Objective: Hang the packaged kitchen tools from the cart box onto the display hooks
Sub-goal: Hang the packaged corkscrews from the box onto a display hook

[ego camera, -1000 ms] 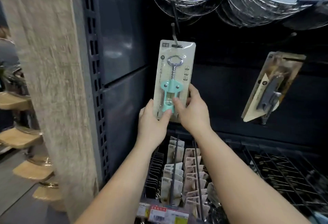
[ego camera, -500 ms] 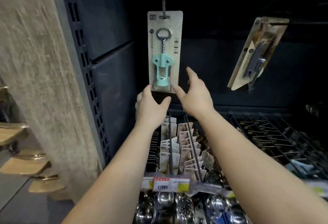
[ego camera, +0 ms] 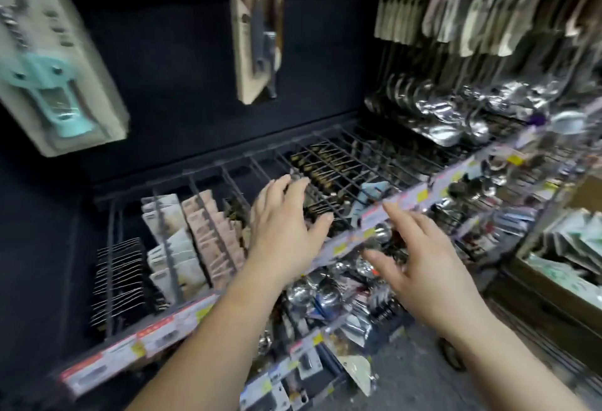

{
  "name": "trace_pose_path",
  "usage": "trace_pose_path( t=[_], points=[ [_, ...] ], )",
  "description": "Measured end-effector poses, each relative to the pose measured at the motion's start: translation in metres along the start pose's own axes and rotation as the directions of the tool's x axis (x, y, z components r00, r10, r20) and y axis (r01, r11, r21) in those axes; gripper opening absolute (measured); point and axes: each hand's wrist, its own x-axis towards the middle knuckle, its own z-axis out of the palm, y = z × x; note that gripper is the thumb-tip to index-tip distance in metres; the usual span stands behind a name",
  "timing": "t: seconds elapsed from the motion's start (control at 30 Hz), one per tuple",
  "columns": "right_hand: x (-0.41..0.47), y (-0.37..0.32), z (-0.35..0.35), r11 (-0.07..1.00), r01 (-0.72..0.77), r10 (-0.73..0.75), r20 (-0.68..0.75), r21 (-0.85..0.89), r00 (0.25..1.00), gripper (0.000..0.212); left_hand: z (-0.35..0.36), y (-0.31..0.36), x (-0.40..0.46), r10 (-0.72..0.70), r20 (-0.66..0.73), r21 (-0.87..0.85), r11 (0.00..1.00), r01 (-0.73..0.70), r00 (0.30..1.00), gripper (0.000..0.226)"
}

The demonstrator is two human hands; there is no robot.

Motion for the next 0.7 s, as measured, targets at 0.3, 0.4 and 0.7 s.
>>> trace_pose_path(
  t=[0.3,0.4,0.7],
  points=[
    [-0.078,0.170,-0.091,0.926,-0.368,0.356,-0.126,-0.087,0.926,0.077,0.148,0.170,0.018,0.300,0.228,-0.086,0.954,-0.288,0.926,0.067],
    [-0.075,0.222,-0.123,0.892,-0.437,0.416,-0.173,-0.116,0.893,0.074,0.192,0.215,0.002,0.378,0.306,-0.127,0.926,-0.356,0.874,0.067],
    [-0.038,0.346,-0.195,0.821,-0.561,0.520,-0.271,-0.105,0.810,0.072,0.285,0.264,0.001,0.447,0.417,-0.129,0.891,-0.435,0.792,0.088]
  ],
)
